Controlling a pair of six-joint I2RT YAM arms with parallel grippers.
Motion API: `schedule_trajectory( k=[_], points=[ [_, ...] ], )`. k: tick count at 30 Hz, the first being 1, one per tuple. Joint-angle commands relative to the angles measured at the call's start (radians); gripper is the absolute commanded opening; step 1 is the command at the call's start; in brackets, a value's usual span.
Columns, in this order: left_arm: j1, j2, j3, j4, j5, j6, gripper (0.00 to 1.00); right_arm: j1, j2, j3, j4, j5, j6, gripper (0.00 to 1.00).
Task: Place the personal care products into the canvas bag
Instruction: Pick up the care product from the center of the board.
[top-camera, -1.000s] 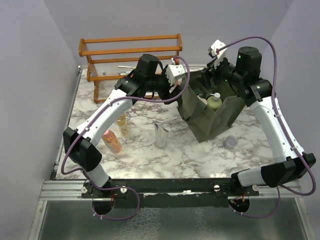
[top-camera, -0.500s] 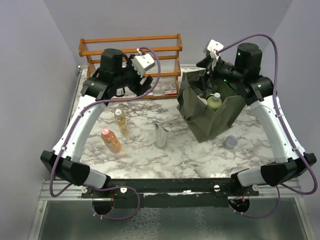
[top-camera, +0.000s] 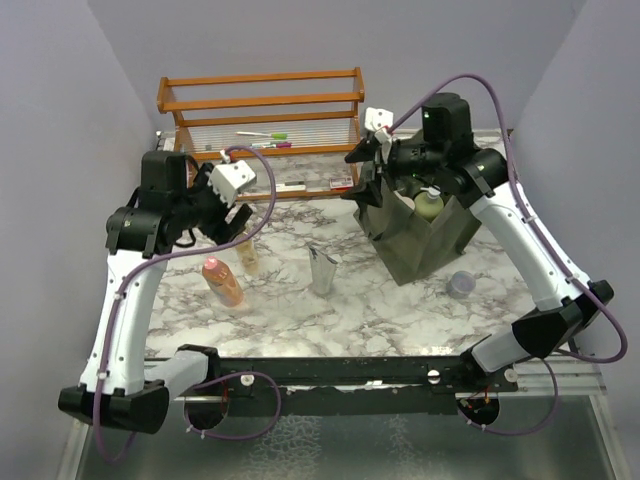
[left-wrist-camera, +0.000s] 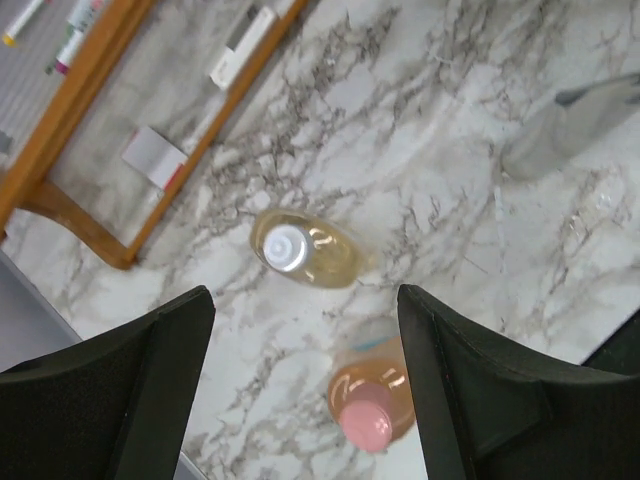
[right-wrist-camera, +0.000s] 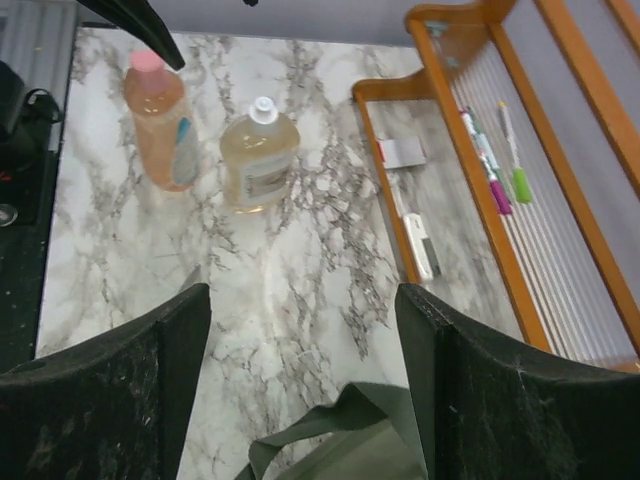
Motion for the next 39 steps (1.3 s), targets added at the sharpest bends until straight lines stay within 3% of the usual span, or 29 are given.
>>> schedule_trajectory(
  k=[1, 6, 13, 20, 28, 39],
  points=[
    [0.067, -0.097, -0.069, -0.195, 0.076, 0.097, 0.77, 0.063, 0.036, 0.042, -0.05, -0.062, -0.049, 0.74],
    [0.147, -0.176, -0.191, -0.232, 0.059, 0.106, 0.77, 0.09, 0.056, 0.02, -0.03, -0.068, -0.043, 0.74],
    [0.156, -0.154, -0.267, -0.235, -0.063, 0.078, 0.76, 0.102, 0.047, -0.018, -0.009, -0.058, -0.038, 0.74],
    [0.155, -0.139, -0.291, -0.241, -0.093, 0.084, 0.61, 0.102, 0.024, -0.058, -0.005, -0.033, -0.045, 0.74],
    [0.155, -0.101, -0.302, -0.213, -0.109, 0.09, 0.59, 0.102, 0.017, -0.066, -0.012, -0.032, -0.048, 0.74],
    [0.155, -0.082, -0.312, -0.211, -0.097, 0.109, 0.34, 0.102, -0.005, -0.081, -0.018, 0.01, -0.061, 0.74]
  ],
)
